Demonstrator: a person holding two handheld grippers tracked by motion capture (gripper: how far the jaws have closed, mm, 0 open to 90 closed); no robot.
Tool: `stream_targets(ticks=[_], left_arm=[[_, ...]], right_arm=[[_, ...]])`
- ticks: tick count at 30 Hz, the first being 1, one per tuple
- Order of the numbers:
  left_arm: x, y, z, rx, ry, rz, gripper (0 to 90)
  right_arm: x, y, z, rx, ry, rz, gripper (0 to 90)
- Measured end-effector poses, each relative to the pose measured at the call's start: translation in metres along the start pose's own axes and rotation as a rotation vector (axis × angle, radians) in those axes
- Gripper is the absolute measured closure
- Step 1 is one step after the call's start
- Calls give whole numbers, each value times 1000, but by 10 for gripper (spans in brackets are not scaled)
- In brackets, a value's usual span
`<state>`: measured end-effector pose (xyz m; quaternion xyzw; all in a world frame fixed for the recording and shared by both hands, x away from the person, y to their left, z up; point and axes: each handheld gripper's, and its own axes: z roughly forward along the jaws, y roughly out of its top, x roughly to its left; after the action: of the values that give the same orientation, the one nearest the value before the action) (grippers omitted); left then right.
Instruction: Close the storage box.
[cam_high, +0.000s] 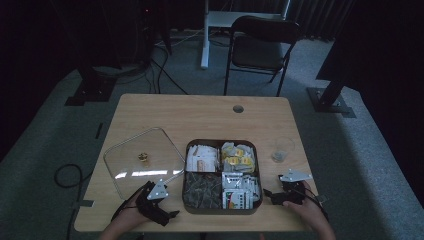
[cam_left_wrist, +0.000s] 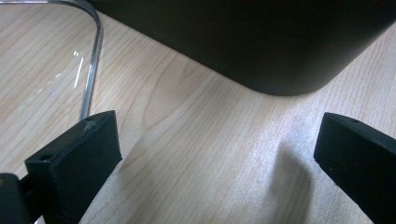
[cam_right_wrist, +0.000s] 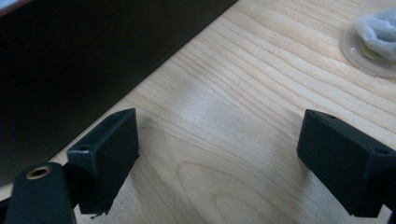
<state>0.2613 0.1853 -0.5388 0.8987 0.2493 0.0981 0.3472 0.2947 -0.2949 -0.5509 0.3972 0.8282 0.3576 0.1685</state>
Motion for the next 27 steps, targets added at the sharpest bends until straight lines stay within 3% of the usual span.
stream_targets(ticks=[13,16,27], left_arm=[[8,0,-10,-32,40,-59,11],[11,-1,-11,-21,50,-74,11],[19,-3,-16,-43,126,-117,11]], right_arm=[[0,0,0,0,0,1,122],[0,0,0,0,0,0,123],[0,0,0,0,0,1,122]])
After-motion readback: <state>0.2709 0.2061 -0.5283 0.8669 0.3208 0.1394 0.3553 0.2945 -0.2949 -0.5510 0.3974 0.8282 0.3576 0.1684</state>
